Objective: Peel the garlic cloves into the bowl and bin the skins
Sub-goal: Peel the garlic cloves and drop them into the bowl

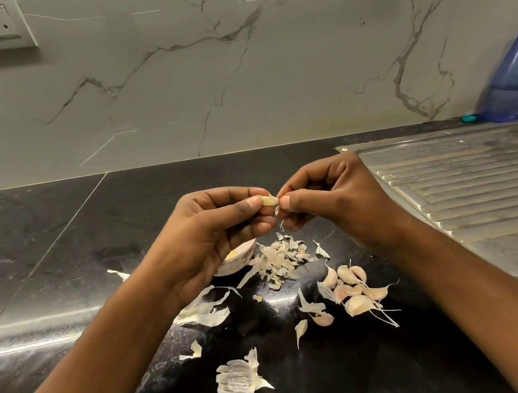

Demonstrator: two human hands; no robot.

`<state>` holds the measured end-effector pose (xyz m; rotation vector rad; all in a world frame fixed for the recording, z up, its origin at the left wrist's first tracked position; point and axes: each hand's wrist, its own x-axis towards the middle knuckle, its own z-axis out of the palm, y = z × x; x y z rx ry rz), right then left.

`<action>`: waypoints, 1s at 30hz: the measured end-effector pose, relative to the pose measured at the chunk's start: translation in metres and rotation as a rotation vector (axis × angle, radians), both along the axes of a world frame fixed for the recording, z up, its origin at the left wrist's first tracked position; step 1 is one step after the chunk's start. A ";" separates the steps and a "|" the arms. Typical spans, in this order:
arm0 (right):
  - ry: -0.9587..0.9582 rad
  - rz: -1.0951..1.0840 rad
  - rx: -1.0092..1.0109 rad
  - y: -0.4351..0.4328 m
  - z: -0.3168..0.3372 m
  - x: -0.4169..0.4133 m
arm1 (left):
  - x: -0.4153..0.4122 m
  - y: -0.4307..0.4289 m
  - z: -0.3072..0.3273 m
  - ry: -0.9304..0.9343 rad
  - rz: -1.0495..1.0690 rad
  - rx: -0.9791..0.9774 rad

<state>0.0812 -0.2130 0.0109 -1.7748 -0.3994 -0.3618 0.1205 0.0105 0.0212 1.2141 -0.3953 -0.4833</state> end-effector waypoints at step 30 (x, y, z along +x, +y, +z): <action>0.110 -0.167 -0.588 -0.007 -0.011 0.008 | -0.019 -0.013 -0.021 -1.162 -0.203 0.472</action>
